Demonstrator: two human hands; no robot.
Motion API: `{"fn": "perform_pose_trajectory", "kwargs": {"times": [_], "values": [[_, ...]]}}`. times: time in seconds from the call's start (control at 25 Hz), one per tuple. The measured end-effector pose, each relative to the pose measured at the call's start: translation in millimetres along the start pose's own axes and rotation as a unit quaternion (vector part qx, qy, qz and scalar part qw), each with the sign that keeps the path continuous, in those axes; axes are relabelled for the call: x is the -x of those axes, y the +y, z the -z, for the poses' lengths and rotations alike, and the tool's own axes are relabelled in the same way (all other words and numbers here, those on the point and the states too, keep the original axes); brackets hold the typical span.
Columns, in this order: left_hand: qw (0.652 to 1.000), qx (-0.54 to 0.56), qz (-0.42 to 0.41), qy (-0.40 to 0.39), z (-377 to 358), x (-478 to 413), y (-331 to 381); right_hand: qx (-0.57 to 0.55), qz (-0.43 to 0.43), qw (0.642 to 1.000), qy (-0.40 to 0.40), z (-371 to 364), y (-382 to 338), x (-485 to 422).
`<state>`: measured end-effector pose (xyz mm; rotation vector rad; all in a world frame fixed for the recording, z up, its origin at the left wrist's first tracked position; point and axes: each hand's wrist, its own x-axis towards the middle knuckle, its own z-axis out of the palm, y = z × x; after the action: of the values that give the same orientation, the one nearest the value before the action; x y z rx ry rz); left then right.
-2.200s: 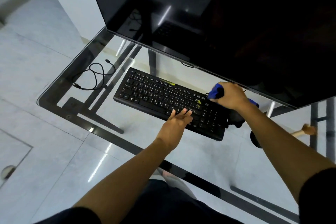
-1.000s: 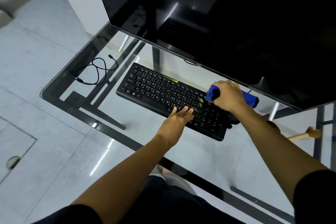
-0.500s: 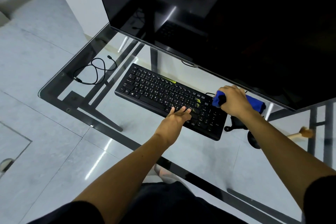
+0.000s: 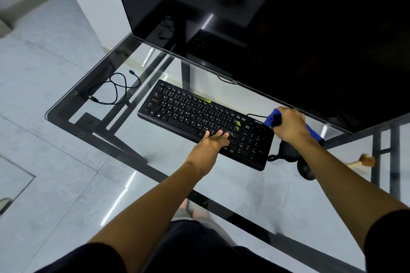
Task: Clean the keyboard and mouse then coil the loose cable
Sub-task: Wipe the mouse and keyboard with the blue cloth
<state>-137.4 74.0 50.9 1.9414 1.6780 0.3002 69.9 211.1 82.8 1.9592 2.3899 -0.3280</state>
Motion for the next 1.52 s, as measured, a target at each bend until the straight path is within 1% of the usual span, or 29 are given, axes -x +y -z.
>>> {"fn": "perform_pose_trajectory", "kwargs": {"times": [0.04,0.08,0.24,0.36,0.44,0.48,0.56,0.6,0.68,0.76,0.88,0.96,1.08,1.2,1.32,1.36,1.44,1.48,1.52], "values": [[1.0,0.0,0.0,0.002,0.7,0.1,0.6,0.0,-0.01,1.0,0.018,0.7,-3.2,0.0],[1.0,-0.001,0.0,0.004,1.0,0.4,0.6,-0.007,-0.002,1.0,0.03,-0.2,-9.7,0.7],[1.0,0.003,0.0,0.006,0.2,2.2,2.6,-0.023,0.085,0.995,0.046,-9.9,-43.5,11.6],[1.0,0.025,0.005,0.018,-0.5,2.7,1.3,0.003,0.094,0.994,0.056,-14.3,-47.3,7.5],[0.999,0.033,0.005,0.023,-1.1,2.9,0.8,0.011,0.08,0.995,0.051,-13.7,-47.2,-1.2],[0.999,0.036,0.005,0.023,-1.0,3.3,1.1,0.002,0.055,0.997,0.052,-11.9,-47.3,-8.0],[0.999,0.038,0.007,0.023,-0.3,3.3,1.6,-0.049,-0.007,0.998,0.049,-5.7,-46.1,-19.3],[0.999,0.038,0.007,0.023,0.0,3.3,1.7,-0.088,-0.02,0.995,0.042,-3.8,-42.6,-20.7],[0.999,0.036,0.008,0.025,-0.5,3.2,1.3,-0.127,0.015,0.992,0.009,-4.1,-34.1,-14.4],[0.999,0.032,0.007,0.02,-1.7,2.9,1.7,-0.084,0.067,0.994,-0.012,-11.0,-28.5,-1.5],[1.0,0.028,0.009,0.012,-2.7,0.3,1.2,-0.034,0.096,0.995,0.014,-13.4,-34.2,-3.2],[1.0,0.022,0.009,0.015,-2.9,-1.9,0.2,-0.057,0.074,0.995,0.02,-10.2,-38.2,-14.0],[1.0,0.01,0.008,0.012,-3.1,-2.6,0.3,-0.111,0.021,0.994,0.001,-5.7,-30.7,-21.2],[1.0,0.003,0.005,0.013,-3.1,-1.7,0.2,-0.117,0.038,0.992,-0.022,-8.5,-16.7,-9.8],[1.0,-0.011,0.006,0.007,-3.3,-1.7,3.1,-0.132,0.004,0.991,-0.021,-5.4,3.7,-1.2],[1.0,-0.01,0.007,0.004,-2.8,-1.7,3.6,-0.126,-0.017,0.992,-0.019,-2.1,7.6,0.3],[1.0,-0.002,0.008,0.006,-1.7,-1.4,3.0,-0.079,-0.055,0.995,-0.008,3.2,8.2,4.1],[1.0,0.001,0.006,0.007,-1.4,-1.3,2.9,-0.06,-0.068,0.996,0.007,5.4,6.5,6.8],[1.0,0.004,0.006,0.009,-1.3,-0.6,2.8,-0.065,-0.076,0.995,0.027,6.0,4.2,9.8]]}}
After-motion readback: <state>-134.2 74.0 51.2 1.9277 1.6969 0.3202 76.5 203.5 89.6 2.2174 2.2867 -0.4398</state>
